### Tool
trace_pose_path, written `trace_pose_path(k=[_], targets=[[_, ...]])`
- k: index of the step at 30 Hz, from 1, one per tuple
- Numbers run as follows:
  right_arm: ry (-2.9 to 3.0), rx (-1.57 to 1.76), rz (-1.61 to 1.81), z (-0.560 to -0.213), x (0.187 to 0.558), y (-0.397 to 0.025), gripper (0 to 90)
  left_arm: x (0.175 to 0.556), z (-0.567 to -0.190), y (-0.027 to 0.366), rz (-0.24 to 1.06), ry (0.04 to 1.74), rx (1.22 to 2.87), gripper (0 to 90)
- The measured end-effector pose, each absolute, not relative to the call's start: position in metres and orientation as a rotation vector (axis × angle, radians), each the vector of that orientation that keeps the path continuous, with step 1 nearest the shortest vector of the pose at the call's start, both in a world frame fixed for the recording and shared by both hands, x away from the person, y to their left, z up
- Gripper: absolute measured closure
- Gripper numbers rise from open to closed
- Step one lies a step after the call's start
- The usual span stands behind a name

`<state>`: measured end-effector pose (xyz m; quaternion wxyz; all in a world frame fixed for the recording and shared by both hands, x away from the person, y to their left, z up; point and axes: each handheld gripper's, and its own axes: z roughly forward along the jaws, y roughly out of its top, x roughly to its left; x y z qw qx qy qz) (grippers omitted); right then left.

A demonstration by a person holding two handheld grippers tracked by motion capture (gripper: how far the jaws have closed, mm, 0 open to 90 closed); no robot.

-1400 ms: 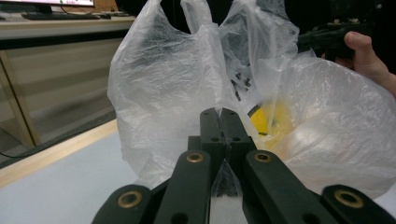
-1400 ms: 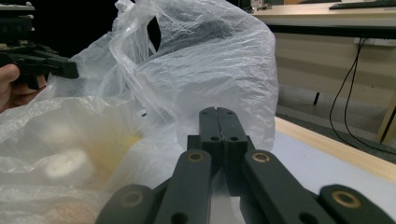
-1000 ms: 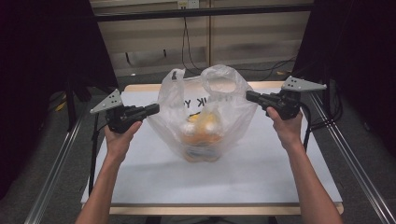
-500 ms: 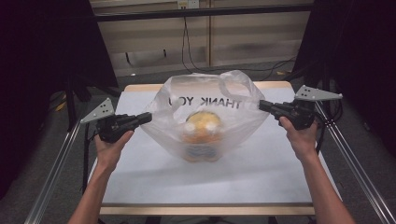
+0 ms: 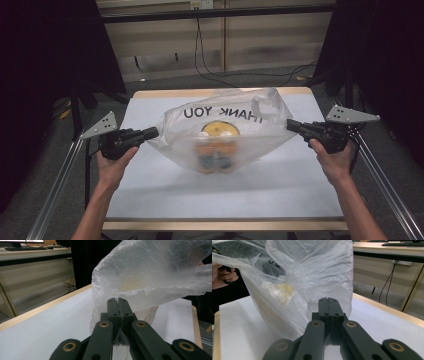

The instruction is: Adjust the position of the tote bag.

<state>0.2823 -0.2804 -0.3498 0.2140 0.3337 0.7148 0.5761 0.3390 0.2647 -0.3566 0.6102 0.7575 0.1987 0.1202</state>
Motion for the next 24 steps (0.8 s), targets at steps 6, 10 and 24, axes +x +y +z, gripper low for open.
trace_pose_path(k=[6,10,24], targets=[[1.994,0.921,1.604,-0.355,0.281,-0.283,90.0,0.339,-0.361,0.266,0.26,0.461,1.75,90.0],[2.003,0.921,1.595,-0.356,0.278,-0.284,90.0,0.339,-0.361,0.265,0.248,0.451,1.753,90.0],[2.084,0.912,1.575,-0.37,0.277,-0.28,90.0,0.34,-0.376,0.269,0.222,0.467,1.827,90.0]])
